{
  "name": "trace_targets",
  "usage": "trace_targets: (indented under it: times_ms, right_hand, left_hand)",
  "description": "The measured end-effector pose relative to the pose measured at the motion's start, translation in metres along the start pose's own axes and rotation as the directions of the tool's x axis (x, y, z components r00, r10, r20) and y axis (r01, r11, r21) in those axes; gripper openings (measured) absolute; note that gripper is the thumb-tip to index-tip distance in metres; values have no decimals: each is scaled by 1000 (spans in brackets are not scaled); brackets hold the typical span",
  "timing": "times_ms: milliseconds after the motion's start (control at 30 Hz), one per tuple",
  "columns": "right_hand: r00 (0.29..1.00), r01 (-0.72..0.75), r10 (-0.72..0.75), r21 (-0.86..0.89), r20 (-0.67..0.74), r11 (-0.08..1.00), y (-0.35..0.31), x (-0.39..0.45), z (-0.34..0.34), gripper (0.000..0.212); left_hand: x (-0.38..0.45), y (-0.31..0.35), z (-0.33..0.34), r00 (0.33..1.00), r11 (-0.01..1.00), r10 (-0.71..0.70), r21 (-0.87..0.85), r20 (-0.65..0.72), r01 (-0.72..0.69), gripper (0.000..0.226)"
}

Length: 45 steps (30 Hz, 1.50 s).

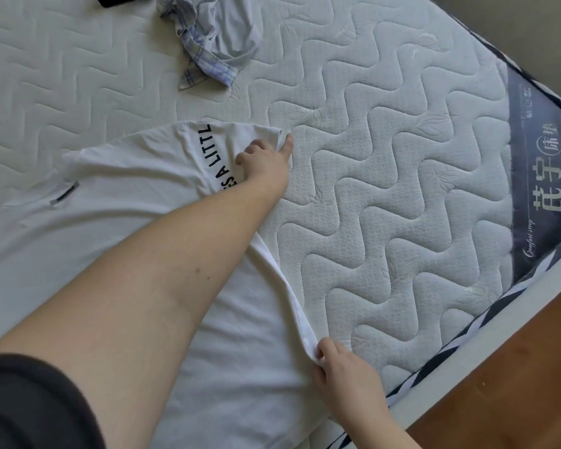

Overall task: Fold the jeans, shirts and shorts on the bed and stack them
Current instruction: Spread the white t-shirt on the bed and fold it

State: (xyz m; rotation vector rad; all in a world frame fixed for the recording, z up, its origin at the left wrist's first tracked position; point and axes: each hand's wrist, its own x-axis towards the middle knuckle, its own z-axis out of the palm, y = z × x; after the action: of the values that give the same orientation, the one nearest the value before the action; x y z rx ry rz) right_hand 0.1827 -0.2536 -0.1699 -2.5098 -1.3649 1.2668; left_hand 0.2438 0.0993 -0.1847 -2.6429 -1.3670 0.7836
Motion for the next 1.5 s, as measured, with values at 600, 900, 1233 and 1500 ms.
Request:
trace_targets:
  times_ms: [600,900,1233,1500]
  right_hand:
    - [962,225,-249,-187,-114,956,-50,-35,-16,46]
    - [946,223,-271,-254,-176,941,-100,-57,23,49]
    - [953,208,-247,-218,-174,954,-109,-59,66,49]
    - [961,220,-252,-236,-113,946,-103,-65,62,67]
  left_hand:
    - [-69,-166,-5,806,591,-424,-800,-414,-100,48]
    - [-119,-241,71,786,411,-597,-903,-161,127,58]
    - [-133,-262,129,705,154,-700,-941,112,303,66]
    - [-150,-275,146,727,179,-684,-952,60,247,64]
